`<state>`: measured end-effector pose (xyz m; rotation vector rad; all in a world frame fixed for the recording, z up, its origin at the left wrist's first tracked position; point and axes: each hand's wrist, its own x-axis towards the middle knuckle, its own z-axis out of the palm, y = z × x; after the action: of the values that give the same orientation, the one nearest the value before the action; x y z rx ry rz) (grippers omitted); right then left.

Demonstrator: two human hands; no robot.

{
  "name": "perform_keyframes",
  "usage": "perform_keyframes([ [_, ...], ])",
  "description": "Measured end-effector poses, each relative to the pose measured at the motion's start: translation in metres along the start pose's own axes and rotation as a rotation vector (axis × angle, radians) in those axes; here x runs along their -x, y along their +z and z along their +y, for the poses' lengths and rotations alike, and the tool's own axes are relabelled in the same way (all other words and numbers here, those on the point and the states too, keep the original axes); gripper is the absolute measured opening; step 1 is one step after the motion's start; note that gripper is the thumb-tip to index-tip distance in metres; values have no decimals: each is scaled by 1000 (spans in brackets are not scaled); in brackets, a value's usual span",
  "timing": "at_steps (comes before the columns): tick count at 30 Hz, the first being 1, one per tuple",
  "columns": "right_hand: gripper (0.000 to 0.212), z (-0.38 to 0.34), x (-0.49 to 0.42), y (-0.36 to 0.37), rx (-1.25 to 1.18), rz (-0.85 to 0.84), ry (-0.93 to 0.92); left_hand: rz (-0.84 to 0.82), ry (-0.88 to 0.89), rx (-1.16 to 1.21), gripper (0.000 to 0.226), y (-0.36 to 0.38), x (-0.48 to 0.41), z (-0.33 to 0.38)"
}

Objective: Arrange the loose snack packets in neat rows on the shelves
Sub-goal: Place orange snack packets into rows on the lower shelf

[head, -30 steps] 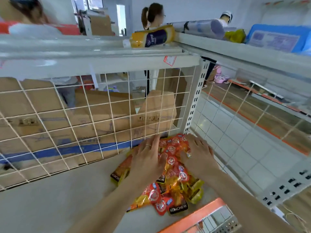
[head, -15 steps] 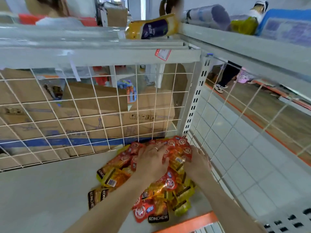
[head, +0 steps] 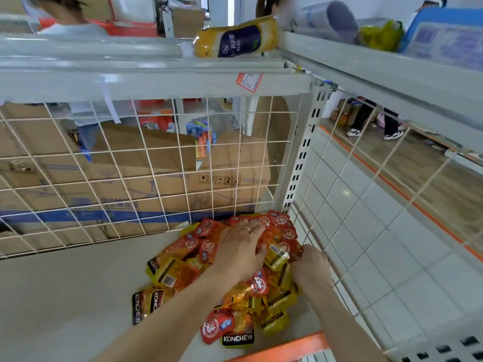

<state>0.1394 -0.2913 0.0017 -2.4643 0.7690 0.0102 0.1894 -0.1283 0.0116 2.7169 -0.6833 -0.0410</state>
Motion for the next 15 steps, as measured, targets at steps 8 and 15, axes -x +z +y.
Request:
perform_keyframes([
  [8, 13, -2, -3, 2, -86, -16, 5, 39, 83, 44, 50, -2, 10, -2],
  [15, 16, 1, 0, 7, -122, 93, -6, 63, 108, 102, 48, -2, 14, -4],
])
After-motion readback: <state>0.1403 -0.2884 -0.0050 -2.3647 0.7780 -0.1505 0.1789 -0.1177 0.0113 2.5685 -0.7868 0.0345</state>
